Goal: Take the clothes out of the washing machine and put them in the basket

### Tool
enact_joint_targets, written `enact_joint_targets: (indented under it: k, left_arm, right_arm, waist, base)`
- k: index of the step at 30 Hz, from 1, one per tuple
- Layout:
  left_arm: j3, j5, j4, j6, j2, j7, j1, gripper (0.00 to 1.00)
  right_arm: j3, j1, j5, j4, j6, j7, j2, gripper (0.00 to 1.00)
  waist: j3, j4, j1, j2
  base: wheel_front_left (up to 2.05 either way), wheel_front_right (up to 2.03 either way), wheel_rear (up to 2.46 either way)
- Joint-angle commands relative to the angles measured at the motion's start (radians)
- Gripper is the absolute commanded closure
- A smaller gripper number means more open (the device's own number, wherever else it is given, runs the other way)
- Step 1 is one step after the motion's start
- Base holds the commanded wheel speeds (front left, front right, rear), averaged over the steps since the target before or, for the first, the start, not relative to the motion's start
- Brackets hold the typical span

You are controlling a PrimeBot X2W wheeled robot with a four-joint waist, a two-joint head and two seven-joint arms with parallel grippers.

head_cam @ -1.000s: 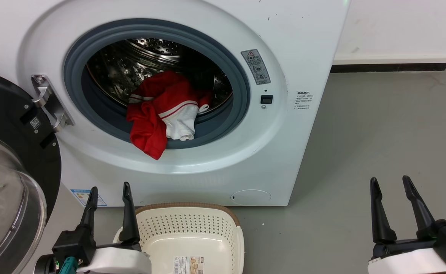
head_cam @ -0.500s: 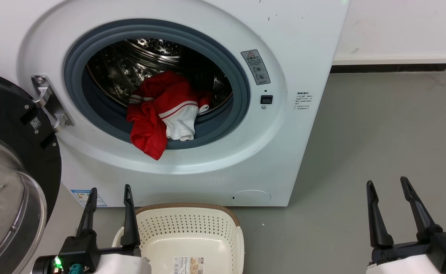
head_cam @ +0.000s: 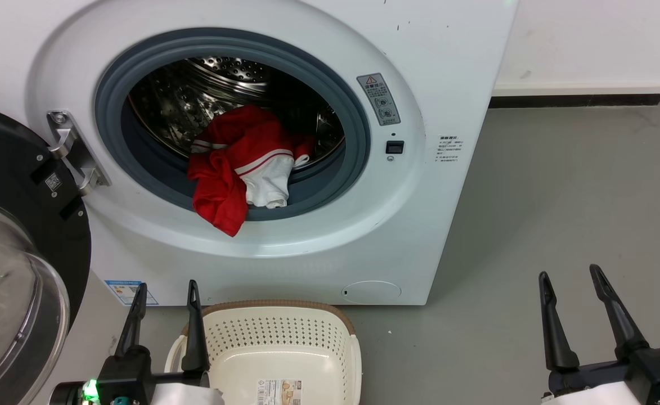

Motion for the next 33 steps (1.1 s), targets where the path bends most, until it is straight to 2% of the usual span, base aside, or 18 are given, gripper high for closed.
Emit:
enact_joint_targets:
  k: [1, 29, 33]
  left_arm:
    - [0.003, -0.001, 0.003, -0.002, -0.001, -0.003, 0.008, 0.0]
    - [0.006, -0.032, 0.037, -0.004, -0.003, -0.003, 0.015, 0.0]
    - [0.005, -0.038, 0.057, -0.024, -0.003, -0.003, -0.007, 0.0]
  right_arm:
    - [0.001, 0.009, 0.01, 0.003, -0.001, -0.002, -0.004, 0.0]
    - [0.007, 0.008, 0.015, 0.01, -0.001, -0.002, -0.004, 0.0]
    - [0.012, -0.002, 0.014, 0.006, -0.001, -0.002, -0.003, 0.0]
  waist:
    - [0.0, 0.0, 0.0, -0.0001]
    - [-0.003, -0.007, 0.0, -0.0001]
    - [0.004, -0.015, 0.0, -0.0001]
  base:
    - [0.0, 0.0, 0.0]
    - [0.0, 0.0, 0.0]
    - [0.0, 0.0, 0.0]
